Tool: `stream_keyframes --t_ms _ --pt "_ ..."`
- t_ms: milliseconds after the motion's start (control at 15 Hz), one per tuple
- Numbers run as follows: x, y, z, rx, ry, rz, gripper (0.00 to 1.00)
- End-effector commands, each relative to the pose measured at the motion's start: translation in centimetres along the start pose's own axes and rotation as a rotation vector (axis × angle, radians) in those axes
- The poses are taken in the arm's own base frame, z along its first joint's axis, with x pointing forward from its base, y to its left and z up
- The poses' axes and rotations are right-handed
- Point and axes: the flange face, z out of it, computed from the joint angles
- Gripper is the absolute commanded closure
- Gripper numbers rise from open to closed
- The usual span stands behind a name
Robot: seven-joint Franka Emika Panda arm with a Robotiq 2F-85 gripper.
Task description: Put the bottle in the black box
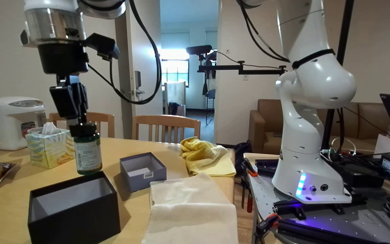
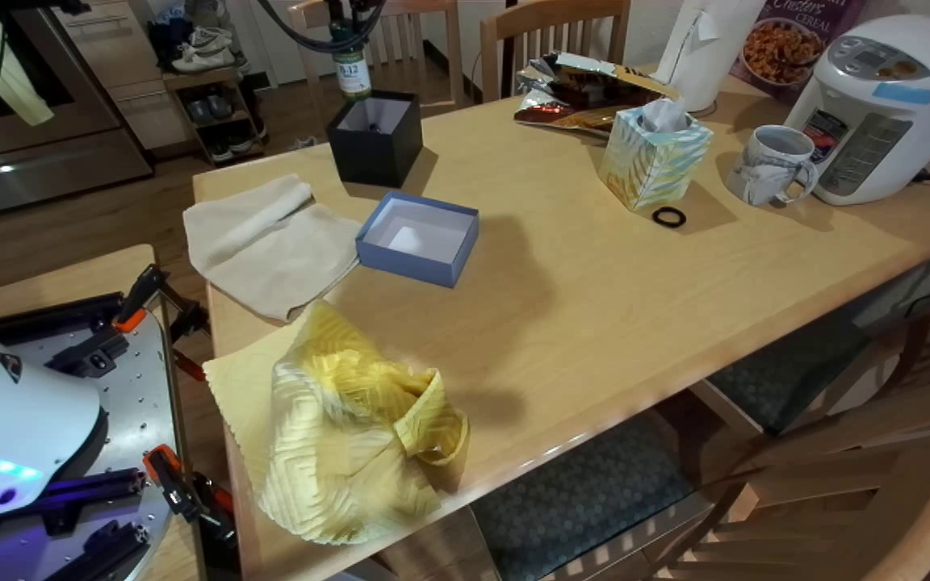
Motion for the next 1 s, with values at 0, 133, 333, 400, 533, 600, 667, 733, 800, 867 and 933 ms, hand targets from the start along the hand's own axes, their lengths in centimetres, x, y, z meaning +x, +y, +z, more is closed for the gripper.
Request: stream_keyframes --t_ms 0,133,333,400,533,600,667,733,800,867,933 --pt "0.32 0.00 -0.59 -0.021 -0.011 -0.002 0.82" --pt "0.32 -0.07 -0.54 -0.012 -0.013 -0.004 0.82" --pt "0.09 -0.14 0.00 -0.005 -0.002 -0.003 0.57" --pt "0.09 -0.18 0.00 -0.005 -0.002 -0.003 0.57" --pt "0.10 -0.18 -0.01 -0.005 -0.002 -0.003 0.57" --pt "0.10 -0.17 -0.02 -0.005 -0.001 -0.003 0.57" --pt "0.11 -0.16 -0.02 -0.005 -0.001 -0.003 0.57" --pt "0.11 -0.16 -0.03 -0.005 -0.001 -0.003 0.57" --pt "0.11 -0.16 -0.03 -0.005 -0.001 -0.003 0.57" --pt "0.11 -0.16 -0.03 -0.005 -0.001 -0.003 0.82" --pt "0.38 -0.13 0.32 0.016 0.012 -0.010 0.82"
